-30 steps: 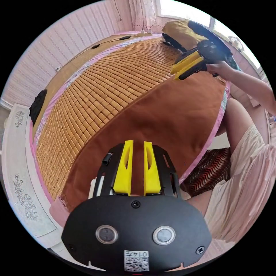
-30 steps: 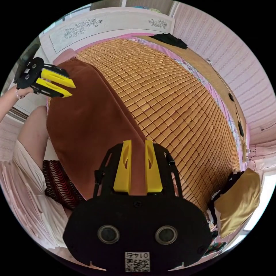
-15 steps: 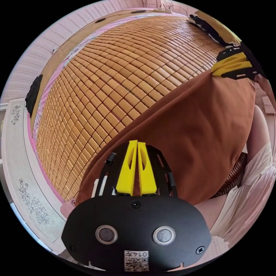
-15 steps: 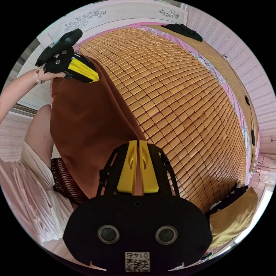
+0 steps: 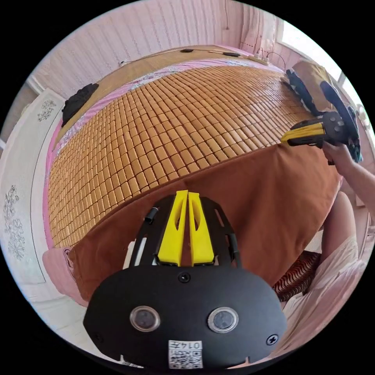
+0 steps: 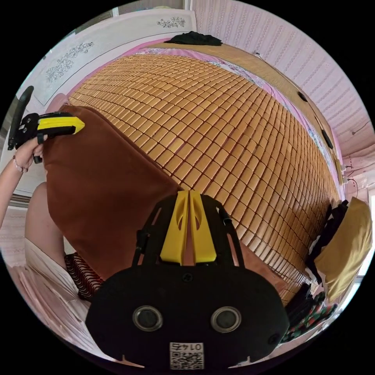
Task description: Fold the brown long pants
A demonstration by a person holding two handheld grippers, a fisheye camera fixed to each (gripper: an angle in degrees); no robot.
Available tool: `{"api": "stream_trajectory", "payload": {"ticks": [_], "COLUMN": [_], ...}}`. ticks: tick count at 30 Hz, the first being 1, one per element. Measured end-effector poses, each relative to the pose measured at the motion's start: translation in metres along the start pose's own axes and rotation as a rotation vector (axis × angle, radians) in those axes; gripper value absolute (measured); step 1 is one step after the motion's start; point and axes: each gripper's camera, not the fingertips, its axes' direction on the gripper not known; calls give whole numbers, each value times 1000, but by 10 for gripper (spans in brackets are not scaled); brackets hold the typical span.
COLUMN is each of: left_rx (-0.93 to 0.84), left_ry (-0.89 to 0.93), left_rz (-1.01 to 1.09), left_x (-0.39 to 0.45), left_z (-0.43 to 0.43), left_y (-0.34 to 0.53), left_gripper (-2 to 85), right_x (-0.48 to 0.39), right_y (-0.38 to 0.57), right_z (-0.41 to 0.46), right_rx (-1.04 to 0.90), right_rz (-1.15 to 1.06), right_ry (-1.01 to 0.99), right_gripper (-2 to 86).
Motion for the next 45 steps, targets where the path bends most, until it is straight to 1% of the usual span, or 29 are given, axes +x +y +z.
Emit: {"api": "stream_trajectory", "payload": {"ticks": [2,3,5,6,7,8,9,10,11,12,14,15,16,17,19,23,25,28,31,33,35,36,37,38,39,41,42,44,45], "left_rx": [88,102,128,127,128,128,138,174,211,239,280,291,351,379,360,214,192,261,281,326,322,312,299,288,279,227,214,153,125], "left_ry": [50,53,-2,-17,-33,-40,-43,-32,23,73,252,284,396,470,477,320,283,256,203,113,-19,-24,12,91,139,288,290,204,183], "left_rz": [-177,-221,-429,-486,-606,-732,-795,-919,-1054,-1104,-1221,-1230,-1222,-1243,-1201,-997,-1036,-1171,-1181,-1087,-847,-776,-644,-533,-478,-259,-209,-82,-61], "left_x": [-43,-54,-105,-118,-145,-172,-185,-209,-232,-241,-271,-275,-282,-288,-295,-300,-303,-299,-286,-267,-220,-205,-172,-135,-115,-31,-11,48,57], "left_z": [-31,-37,-59,-65,-74,-81,-84,-87,-86,-84,-69,-65,-56,-50,-55,-82,-83,-77,-89,-117,-154,-159,-161,-155,-150,-123,-117,-89,-79], "left_y": [60,77,148,165,198,229,244,271,296,306,330,332,338,344,345,335,342,357,361,358,337,329,310,289,277,227,215,181,176], "left_gripper": [9,12,40,44,49,52,55,61,86,98,129,129,121,104,77,61,62,71,84,78,47,32,3,-2,-5,-8,-8,-9,-10], "right_x": [-17,-24,-57,-67,-87,-106,-115,-132,-148,-157,-185,-191,-199,-204,-210,-226,-232,-238,-231,-224,-211,-209,-205,-203,-203,-208,-210,-215,-216], "right_y": [9,10,13,13,15,17,18,19,20,21,23,23,23,23,21,16,14,5,-5,-9,-17,-23,-39,-58,-68,-108,-117,-145,-150], "right_z": [-4,-3,-2,-3,-5,-8,-9,-12,-13,-12,0,6,16,15,17,19,20,25,23,16,2,1,3,7,9,21,24,39,44], "right_rx": [7,0,-31,-32,-27,-16,-14,-12,-19,-27,-89,-119,-164,-139,-137,-135,-109,-106,-153,-167,-79,-72,-82,-100,-105,-134,-146,-187,-206], "right_rz": [-26,-45,-123,-147,-191,-221,-231,-251,-278,-291,-335,-344,-351,-355,-364,-420,-427,-393,-366,-371,-347,-345,-345,-347,-348,-358,-361,-359,-357], "right_ry": [-39,-62,-130,-139,-147,-158,-173,-220,-264,-272,-215,-190,-144,-134,-120,-79,-95,-108,-181,-228,-189,-172,-153,-157,-155,-90,-65,20,25], "right_gripper": [-4,-4,-5,-6,-7,-8,-8,-9,-9,-9,-9,-9,-8,-7,-6,-4,-4,-4,-4,-5,-5,-5,-5,-5,-5,-5,-5,-5,-5]}}
